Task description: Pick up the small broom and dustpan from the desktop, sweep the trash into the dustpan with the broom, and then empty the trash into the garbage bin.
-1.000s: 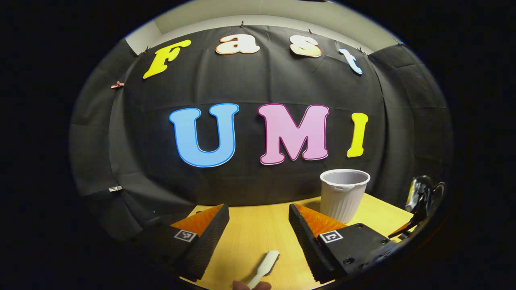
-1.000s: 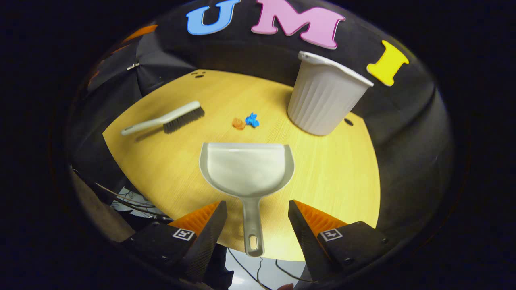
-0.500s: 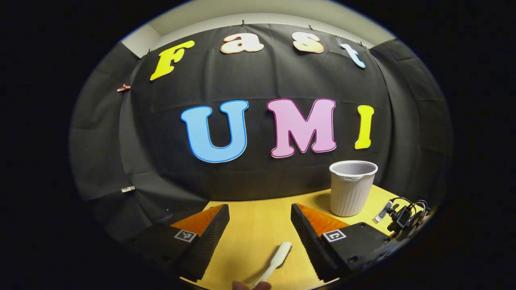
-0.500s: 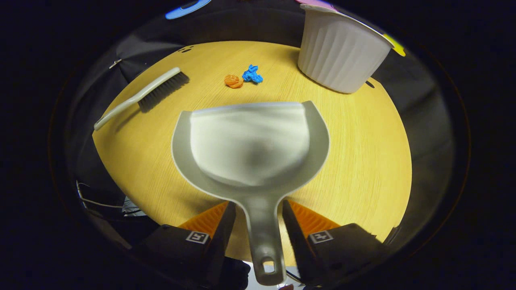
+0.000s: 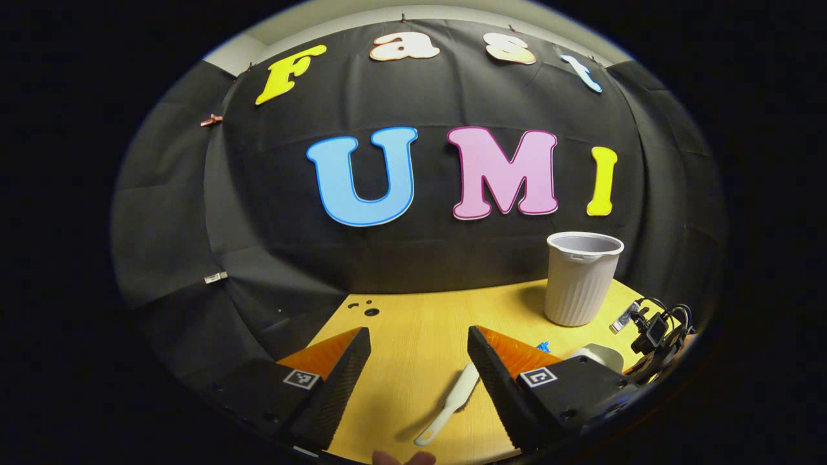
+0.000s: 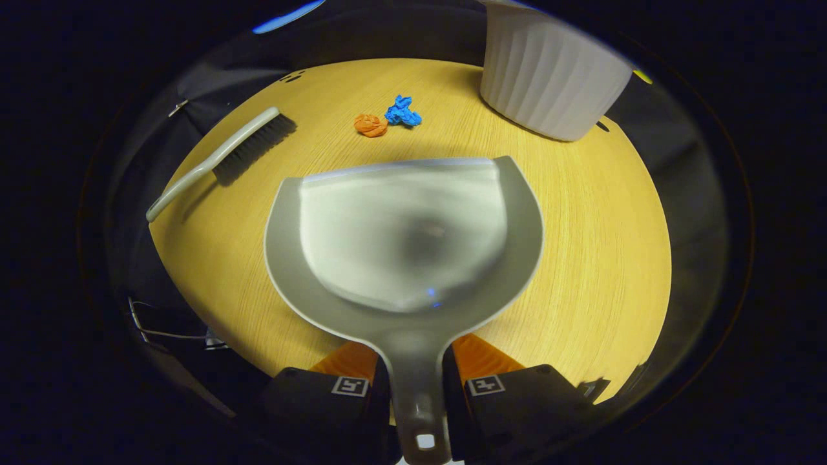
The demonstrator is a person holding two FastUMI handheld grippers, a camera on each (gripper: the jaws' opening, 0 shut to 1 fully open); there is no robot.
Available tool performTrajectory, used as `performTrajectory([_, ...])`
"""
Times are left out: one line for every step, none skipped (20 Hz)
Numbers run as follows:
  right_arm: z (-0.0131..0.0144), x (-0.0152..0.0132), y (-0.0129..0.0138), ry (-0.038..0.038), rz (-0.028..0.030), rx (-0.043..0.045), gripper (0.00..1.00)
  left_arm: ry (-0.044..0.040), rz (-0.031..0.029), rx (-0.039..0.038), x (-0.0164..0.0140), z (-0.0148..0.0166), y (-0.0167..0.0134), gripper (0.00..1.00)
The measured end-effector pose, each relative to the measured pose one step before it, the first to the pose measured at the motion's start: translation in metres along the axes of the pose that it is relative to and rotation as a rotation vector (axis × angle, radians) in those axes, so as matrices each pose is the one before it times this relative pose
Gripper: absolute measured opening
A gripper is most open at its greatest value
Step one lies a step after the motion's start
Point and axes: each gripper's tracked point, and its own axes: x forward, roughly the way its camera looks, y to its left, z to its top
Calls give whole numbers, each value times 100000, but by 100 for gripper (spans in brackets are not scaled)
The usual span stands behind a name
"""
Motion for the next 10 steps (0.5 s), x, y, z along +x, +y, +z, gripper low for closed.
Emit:
performTrajectory([70,143,-18,-819,-252,-1868,46,1339,-828,-1082,315,-419,-112,96])
performTrajectory([-15,11,58,-784,-406,137,35,1927,-1111,-785,514,-589,-269,96])
performTrajectory([-192,-56,528,599,2774,1117,39,2638,-1603,-800,572,-896,-259,97])
performTrajectory([169,-173,46,-1004,172,131,38,3293,-2123,-487,545,-741,-374,97])
performTrajectory([450,-196,-97,-2888,-275,-375,38,4198,-1910,365,548,-1194,-316,97])
performTrajectory([119,-434,-57,-957,-725,-986,37,4205,-1243,1327,691,-1093,-89,97])
performTrajectory([567,-761,-82,-2903,-547,-1342,41,4762,-2507,1812,732,-1203,-314,96])
performTrajectory([365,-875,-83,-2290,-132,-1693,32,4836,-3323,1637,523,-1033,-471,96])
performTrajectory([440,-858,-69,-1741,113,-1211,41,5498,-3551,1803,880,-1484,-552,96])
performTrajectory([199,-772,2,-1086,494,-612,41,5421,-2523,1847,743,-1402,-232,96])
